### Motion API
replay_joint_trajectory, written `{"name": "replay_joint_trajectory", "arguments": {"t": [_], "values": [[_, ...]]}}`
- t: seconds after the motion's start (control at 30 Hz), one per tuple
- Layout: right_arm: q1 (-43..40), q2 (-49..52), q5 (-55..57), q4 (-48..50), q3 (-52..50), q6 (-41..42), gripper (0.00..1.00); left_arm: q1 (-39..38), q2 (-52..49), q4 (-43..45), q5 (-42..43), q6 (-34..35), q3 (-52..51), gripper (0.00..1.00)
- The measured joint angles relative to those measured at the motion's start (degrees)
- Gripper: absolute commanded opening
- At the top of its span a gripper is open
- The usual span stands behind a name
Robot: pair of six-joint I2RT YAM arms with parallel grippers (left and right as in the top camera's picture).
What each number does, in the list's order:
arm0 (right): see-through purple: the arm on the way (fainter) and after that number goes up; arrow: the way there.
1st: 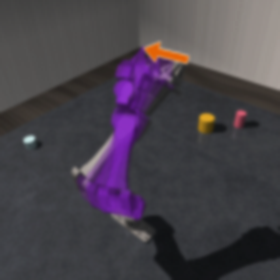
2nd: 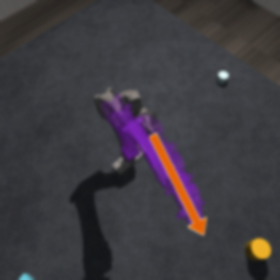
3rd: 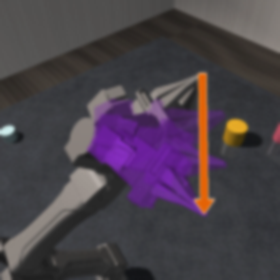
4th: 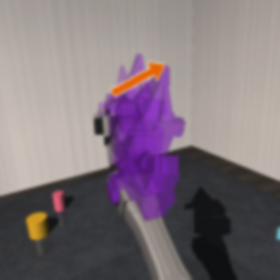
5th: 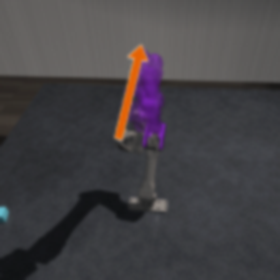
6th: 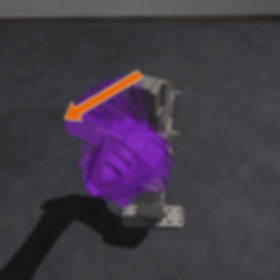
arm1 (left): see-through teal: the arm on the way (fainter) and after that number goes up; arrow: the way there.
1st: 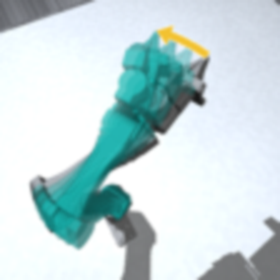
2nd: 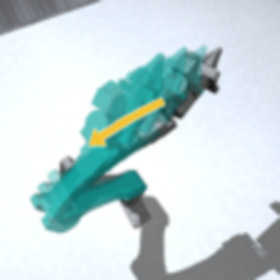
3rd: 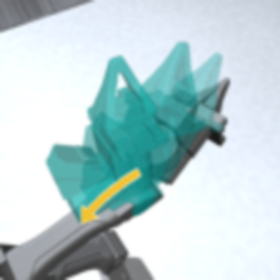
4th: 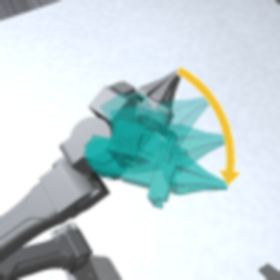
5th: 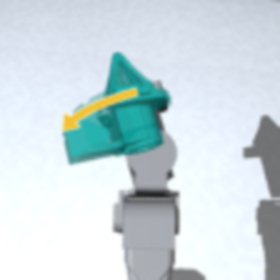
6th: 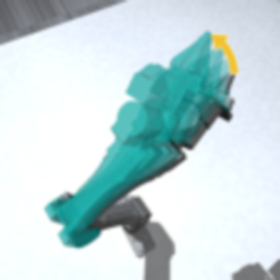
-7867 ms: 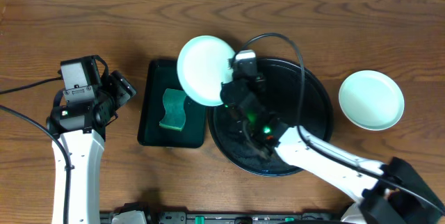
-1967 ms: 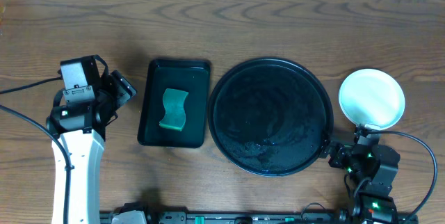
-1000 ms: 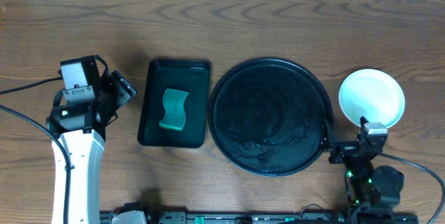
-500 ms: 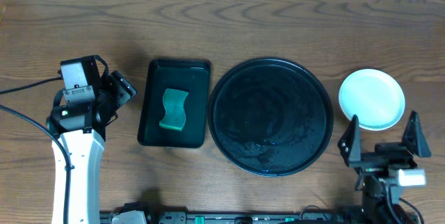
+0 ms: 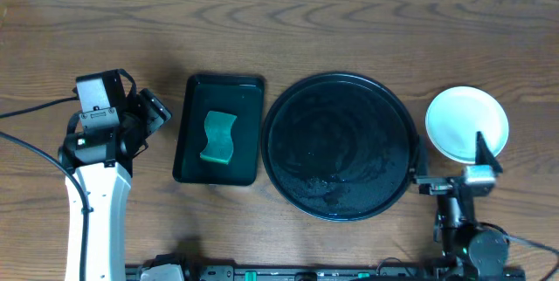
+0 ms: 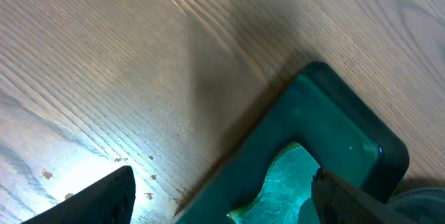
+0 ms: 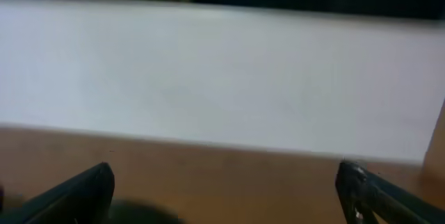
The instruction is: Clean dirty plates on tray and stack at the side
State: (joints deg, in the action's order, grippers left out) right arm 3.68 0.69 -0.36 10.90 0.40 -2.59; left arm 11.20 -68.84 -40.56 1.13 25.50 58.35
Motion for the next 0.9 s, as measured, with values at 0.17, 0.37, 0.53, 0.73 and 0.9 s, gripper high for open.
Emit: {"name": "replay_joint_trajectory", "arguments": {"t": [0.17,0.37,0.53,0.73,0.9], "values": [[0.0,-0.1,0.0,-8.7,0.0,0.0,0.99,0.0,0.0,0.0,0.0,0.0,0.0,0.81],[0.0,0.0,0.1,-14.9,0.0,0.0,0.99,0.0,0.0,0.0,0.0,0.0,0.0,0.81],[0.0,0.0,0.4,-14.9,0.0,0.0,0.99,0.0,0.0,0.0,0.0,0.0,0.0,0.81],[0.0,0.0,0.4,-14.9,0.0,0.0,0.99,0.0,0.0,0.0,0.0,0.0,0.0,0.81],[0.0,0.0,0.4,-14.9,0.0,0.0,0.99,0.0,0.0,0.0,0.0,0.0,0.0,0.81]]}}
